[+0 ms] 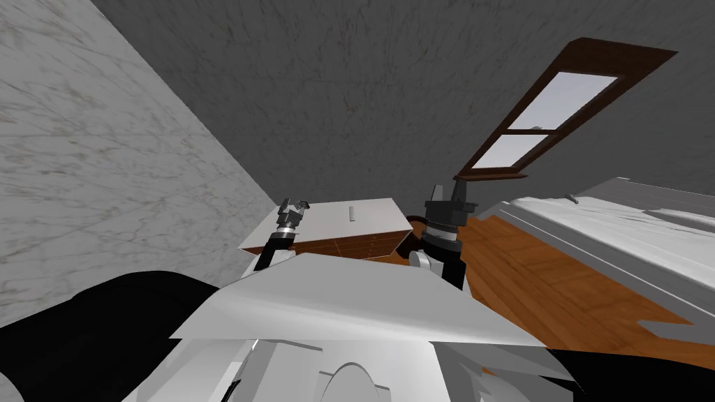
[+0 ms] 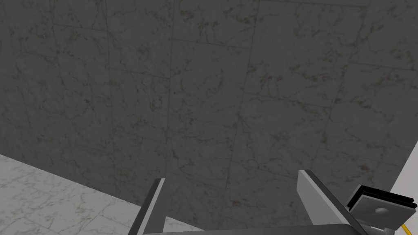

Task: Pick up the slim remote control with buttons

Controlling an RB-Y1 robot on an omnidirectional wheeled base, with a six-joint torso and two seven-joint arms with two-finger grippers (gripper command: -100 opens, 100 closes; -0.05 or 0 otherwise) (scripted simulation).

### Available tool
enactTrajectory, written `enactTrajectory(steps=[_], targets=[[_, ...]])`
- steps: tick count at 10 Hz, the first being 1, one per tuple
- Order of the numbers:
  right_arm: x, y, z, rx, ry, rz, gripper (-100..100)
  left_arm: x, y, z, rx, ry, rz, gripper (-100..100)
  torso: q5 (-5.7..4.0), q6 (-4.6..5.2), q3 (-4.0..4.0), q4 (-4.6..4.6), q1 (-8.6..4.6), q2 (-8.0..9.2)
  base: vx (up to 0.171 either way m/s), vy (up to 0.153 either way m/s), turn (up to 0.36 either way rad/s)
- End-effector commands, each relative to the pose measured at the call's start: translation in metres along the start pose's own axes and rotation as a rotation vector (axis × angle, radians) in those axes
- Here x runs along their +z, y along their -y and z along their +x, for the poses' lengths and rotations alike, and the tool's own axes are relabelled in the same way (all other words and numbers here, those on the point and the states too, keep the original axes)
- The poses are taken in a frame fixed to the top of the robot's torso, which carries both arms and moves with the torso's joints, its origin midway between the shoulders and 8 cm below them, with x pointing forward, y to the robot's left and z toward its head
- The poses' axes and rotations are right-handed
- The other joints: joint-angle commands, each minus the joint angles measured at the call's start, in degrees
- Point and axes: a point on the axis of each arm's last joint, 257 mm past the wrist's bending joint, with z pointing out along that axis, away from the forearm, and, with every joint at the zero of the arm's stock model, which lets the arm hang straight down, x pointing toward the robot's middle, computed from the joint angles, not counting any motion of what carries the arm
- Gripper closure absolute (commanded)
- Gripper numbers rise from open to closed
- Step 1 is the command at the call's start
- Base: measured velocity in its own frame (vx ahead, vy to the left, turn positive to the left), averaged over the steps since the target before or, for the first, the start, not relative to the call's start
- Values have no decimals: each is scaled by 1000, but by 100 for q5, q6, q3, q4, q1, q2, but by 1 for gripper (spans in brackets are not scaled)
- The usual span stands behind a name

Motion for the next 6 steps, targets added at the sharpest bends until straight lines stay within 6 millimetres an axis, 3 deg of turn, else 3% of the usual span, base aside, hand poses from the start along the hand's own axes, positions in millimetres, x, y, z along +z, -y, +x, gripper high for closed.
enactTrajectory(steps=[1,2,3,4,5,6], targets=[[0,0,0,0,0,0,0,-4,-17,-35,-18,52,-71,-100,0,0,0,0,0,0,-27,17,-301],[0,0,0,0,0,0,0,-4,-20,-36,-20,58,-84,-100,-1,4,-1,0,-2,-1,-24,20,-134],[0,0,0,0,0,0,0,-10,-32,-67,-38,110,-140,-100,-1,-2,-1,-1,-3,-2,-32,14,-265],[0,0,0,0,0,0,0,-11,-35,-68,-40,115,-151,-100,-1,2,0,0,-5,1,-27,15,-130],[0,0,0,0,0,0,0,-18,-43,-99,-55,168,-192,-100,-1,-2,-1,0,-4,-1,-21,9,-279],[0,0,0,0,0,0,0,-20,-48,-101,-63,179,-214,-100,-2,2,-2,-1,-5,-2,-18,15,-159]])
